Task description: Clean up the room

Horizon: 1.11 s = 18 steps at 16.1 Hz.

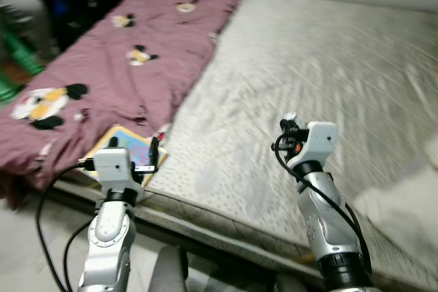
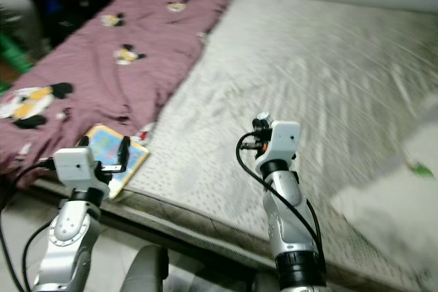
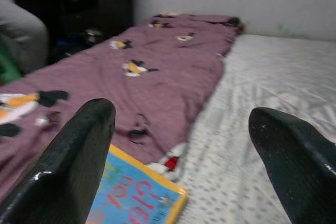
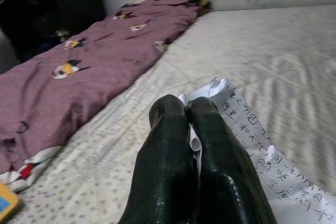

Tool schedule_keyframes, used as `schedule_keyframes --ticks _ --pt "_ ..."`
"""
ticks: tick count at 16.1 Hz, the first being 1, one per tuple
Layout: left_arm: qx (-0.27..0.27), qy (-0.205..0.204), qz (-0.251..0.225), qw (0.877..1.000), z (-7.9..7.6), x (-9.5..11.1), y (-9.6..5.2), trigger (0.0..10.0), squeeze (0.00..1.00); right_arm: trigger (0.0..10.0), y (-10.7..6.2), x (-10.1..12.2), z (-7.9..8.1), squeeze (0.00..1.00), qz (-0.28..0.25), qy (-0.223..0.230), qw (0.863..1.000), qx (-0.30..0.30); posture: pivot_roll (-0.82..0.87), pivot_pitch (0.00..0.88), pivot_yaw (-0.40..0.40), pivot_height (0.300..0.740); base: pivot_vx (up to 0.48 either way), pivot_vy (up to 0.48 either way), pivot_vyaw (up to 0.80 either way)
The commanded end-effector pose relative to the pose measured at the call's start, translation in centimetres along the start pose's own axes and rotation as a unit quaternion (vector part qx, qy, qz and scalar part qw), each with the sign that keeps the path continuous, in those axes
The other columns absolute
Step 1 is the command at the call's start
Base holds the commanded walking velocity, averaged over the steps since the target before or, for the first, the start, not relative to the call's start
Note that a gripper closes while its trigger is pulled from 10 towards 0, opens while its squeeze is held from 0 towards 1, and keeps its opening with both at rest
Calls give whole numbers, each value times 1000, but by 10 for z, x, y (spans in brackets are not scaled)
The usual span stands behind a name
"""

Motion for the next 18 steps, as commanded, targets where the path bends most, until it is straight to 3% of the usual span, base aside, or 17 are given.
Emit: schedule_keyframes --ticks 1,7,12,18 --pt "-8 5 5 1000 0 -1 -3 10000 0 10000 0 8 3 0 -16 -6 1000 3 25 62 47 665 0 0 0" --pt "-7 9 21 1000 -2 -5 -5 10000 0 10000 -5 6 0 0 -9 -6 1000 -6 27 72 41 740 0 0 0" --pt "-4 -5 29 1000 -2 -5 -6 10000 0 10000 -9 3 -3 0 -4 -7 1000 -15 26 77 45 740 0 0 0" --pt "-14 10 37 999 -6 -6 -6 10000 0 10000 -10 2 -3 0 0 -6 1000 -16 29 80 38 740 0 0 0"
Point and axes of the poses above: a point about 5 cm out from each wrist's last joint towards the gripper, its own y axis pointing out of the wrist towards the gripper, its own x axis along the axis of the wrist's last joint, z = x × y, the point moved 3 cm from there along y, pointing out of the wrist towards the gripper, and after that the axes turned 9 degrees about y, right-handed, at the moved point
